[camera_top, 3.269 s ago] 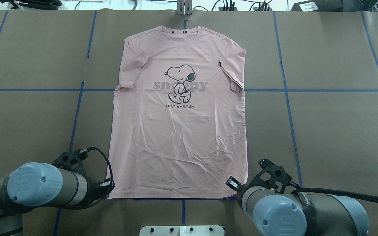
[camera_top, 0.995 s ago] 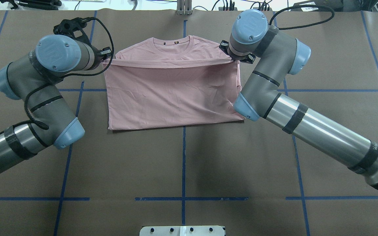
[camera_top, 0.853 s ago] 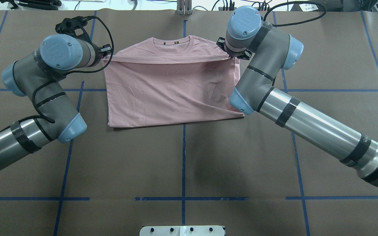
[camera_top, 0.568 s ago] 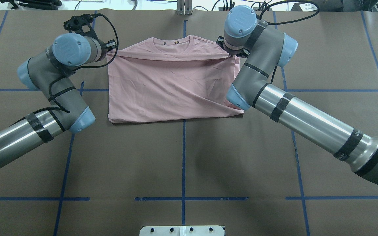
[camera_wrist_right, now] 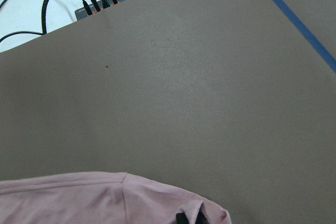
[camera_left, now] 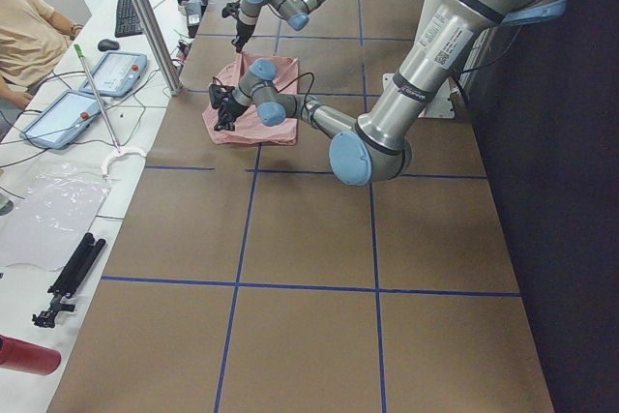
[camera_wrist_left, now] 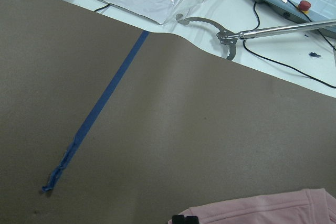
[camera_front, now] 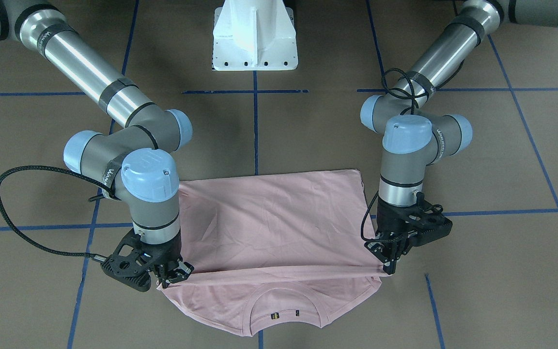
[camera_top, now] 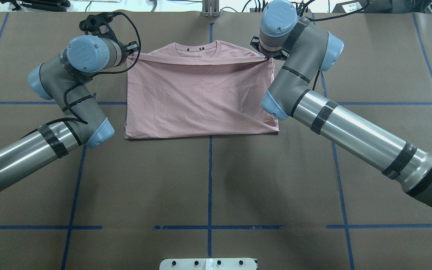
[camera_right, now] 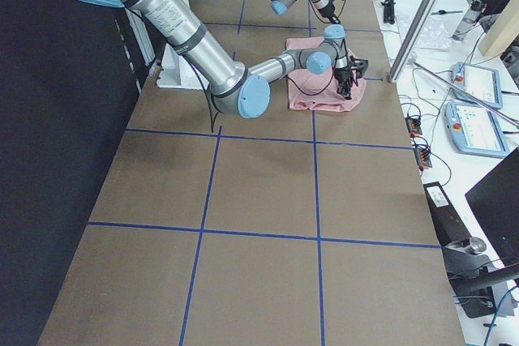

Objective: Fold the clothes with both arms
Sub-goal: 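Lay the hem down near the collar and open both grippers, then move the right gripper down to the folded edge nearest it, then grasp the shirt edge with the right gripper and drag it toward the robot, then lower the left gripper to the shirt corner nearest it while the right gripper withdraws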

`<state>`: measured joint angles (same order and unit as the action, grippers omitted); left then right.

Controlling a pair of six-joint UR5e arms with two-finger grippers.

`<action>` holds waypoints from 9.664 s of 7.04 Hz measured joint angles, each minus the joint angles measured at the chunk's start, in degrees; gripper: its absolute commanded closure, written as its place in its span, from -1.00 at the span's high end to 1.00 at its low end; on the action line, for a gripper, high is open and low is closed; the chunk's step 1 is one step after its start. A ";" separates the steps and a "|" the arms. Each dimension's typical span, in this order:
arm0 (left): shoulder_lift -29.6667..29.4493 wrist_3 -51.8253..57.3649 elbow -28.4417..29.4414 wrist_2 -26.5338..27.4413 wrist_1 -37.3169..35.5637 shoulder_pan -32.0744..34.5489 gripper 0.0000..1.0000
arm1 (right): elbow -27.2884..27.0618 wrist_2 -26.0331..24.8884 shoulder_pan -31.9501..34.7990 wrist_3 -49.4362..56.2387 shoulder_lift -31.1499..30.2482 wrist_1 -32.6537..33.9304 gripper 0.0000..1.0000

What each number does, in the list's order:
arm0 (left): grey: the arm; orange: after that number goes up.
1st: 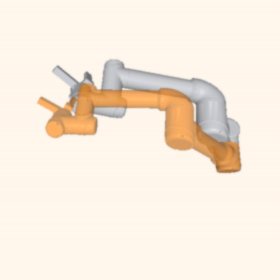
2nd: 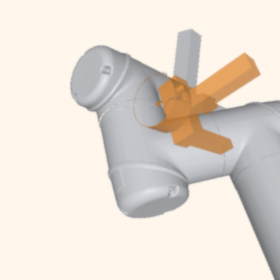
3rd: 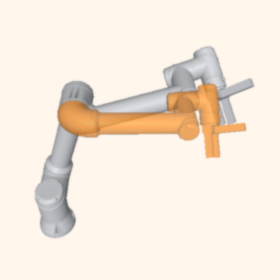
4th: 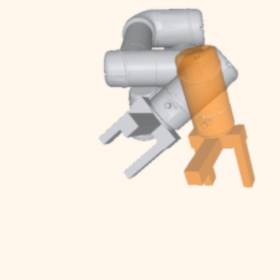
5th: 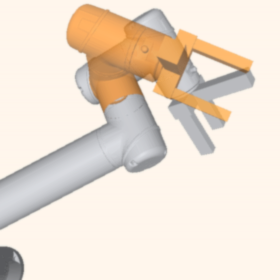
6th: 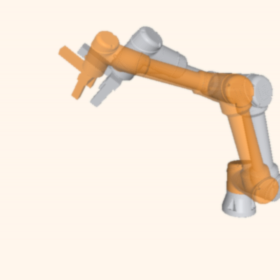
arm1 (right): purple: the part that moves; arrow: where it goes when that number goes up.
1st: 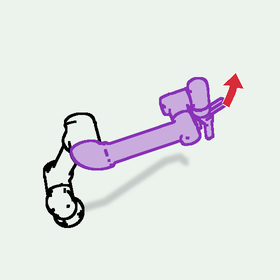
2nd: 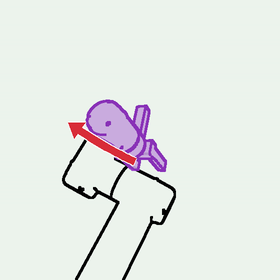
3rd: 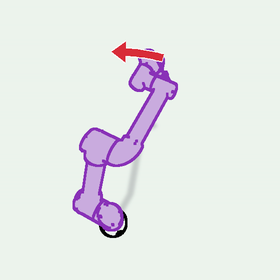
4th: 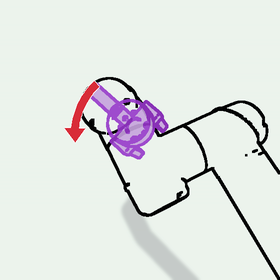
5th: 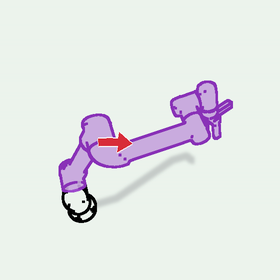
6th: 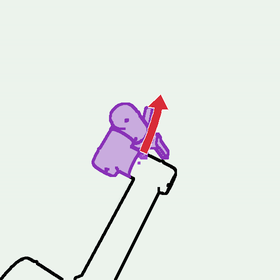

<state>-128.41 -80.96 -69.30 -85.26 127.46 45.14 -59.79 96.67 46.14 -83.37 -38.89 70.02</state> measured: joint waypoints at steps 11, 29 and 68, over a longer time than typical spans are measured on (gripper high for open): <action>-0.71 -0.49 3.49 -1.14 6.87 0.09 -0.18 | 2.06 -0.68 -1.02 0.33 1.45 -0.35 -0.08; 1.36 -6.32 -3.91 -13.53 10.26 2.41 -0.16 | -34.58 2.63 -14.23 -21.02 -25.80 5.21 0.26; 10.67 -9.27 -28.93 -23.02 -25.47 -17.07 0.40 | -70.55 6.42 -7.87 -14.54 -30.74 33.19 1.00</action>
<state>-117.74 -90.22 -98.23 -108.28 101.99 28.07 -130.34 103.09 38.27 -97.91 -69.62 103.22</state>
